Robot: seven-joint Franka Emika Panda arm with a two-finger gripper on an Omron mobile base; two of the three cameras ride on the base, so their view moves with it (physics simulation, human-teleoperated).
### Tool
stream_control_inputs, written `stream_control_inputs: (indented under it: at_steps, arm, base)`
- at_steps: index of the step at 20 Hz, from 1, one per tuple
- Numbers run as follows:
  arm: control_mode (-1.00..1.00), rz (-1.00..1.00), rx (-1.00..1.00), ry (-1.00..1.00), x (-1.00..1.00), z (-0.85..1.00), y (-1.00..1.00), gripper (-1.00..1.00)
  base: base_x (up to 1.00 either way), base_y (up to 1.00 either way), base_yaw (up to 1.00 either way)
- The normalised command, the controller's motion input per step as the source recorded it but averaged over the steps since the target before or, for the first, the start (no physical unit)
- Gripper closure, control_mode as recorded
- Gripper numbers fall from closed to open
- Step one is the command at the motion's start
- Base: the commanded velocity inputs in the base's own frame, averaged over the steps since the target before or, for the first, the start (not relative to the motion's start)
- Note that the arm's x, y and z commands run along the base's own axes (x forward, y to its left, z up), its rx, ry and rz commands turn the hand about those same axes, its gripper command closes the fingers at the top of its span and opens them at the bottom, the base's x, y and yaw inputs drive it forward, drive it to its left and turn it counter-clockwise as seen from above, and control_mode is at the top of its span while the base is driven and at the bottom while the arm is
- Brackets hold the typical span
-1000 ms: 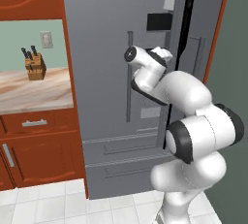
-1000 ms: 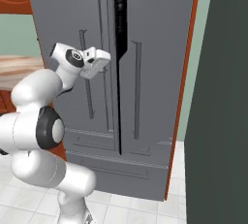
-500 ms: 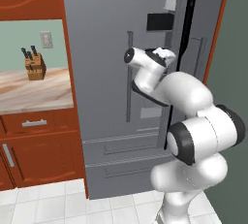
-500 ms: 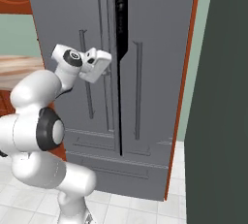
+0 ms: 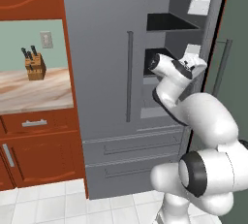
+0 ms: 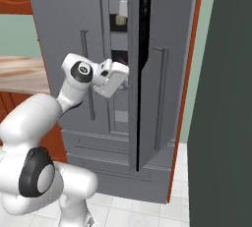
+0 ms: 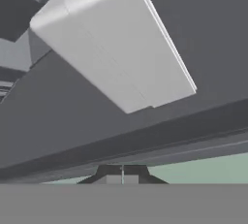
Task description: Retrieve the sausage and cheese from the fridge and place them on the cutting board on the counter.
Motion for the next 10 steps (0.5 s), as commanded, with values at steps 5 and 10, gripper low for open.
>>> stream_control_inputs:
  at_steps: [5,10]
  arm:
    - [-1.0,-0.16,0.0,0.04,-0.71,0.0,-1.0,1.0]
    - [-1.0,-0.09,-0.01,0.0,-0.1,0.0,-1.0,1.0]
  base:
    - [0.0,0.0,0.0]
    - [0.0,0.0,0.0]
